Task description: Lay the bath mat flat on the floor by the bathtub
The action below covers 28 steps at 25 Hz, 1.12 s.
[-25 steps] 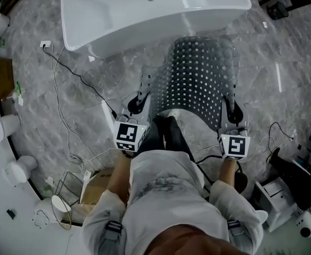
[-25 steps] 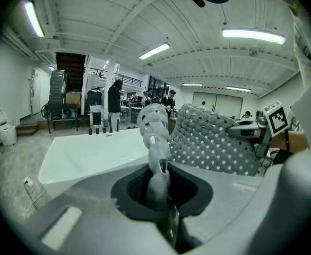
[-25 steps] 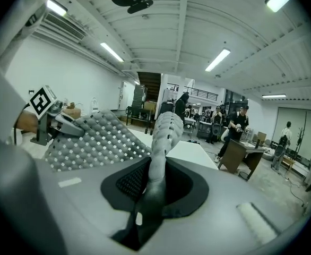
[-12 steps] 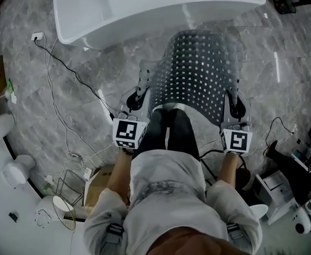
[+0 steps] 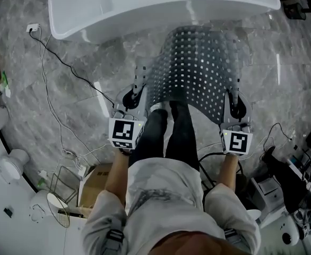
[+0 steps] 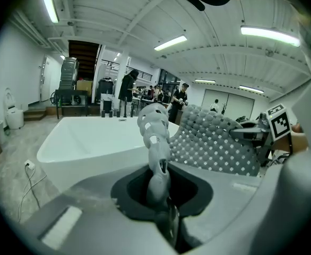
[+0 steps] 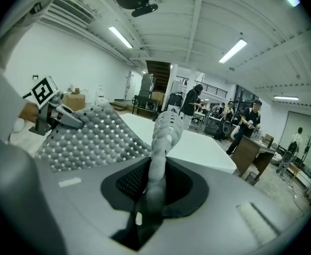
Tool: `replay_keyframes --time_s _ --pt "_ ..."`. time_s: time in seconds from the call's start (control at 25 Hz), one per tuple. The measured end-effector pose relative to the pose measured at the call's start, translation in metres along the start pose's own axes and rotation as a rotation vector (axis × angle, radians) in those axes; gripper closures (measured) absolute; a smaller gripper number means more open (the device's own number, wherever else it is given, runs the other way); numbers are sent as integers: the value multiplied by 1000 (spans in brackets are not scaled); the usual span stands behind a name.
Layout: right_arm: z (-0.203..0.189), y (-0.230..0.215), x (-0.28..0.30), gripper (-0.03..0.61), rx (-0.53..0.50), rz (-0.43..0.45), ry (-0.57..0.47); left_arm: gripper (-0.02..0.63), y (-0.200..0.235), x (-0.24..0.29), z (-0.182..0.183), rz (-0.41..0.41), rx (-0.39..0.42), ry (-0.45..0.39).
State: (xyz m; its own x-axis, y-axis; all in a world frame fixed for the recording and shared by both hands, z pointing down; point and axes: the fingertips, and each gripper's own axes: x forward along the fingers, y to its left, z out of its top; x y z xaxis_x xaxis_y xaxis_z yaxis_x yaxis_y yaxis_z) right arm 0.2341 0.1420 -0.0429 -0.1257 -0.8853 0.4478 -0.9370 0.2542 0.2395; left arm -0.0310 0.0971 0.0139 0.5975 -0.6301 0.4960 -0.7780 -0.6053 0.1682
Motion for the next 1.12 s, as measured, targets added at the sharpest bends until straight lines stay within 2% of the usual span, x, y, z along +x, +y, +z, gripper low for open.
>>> replay_keyframes --time_s 0.36,0.56,0.92,1.12 --pt "-56 -1 72 511 -24 52 26 577 22 61 -45 30 15 33" --pt "-90 -4 115 511 -42 81 12 577 43 102 -71 49 -9 38" --pt "-161 2 190 511 -61 109 -15 577 66 173 -137 48 5 53" --pt "-200 10 230 511 -73 114 -17 577 87 203 -176 74 -8 58"
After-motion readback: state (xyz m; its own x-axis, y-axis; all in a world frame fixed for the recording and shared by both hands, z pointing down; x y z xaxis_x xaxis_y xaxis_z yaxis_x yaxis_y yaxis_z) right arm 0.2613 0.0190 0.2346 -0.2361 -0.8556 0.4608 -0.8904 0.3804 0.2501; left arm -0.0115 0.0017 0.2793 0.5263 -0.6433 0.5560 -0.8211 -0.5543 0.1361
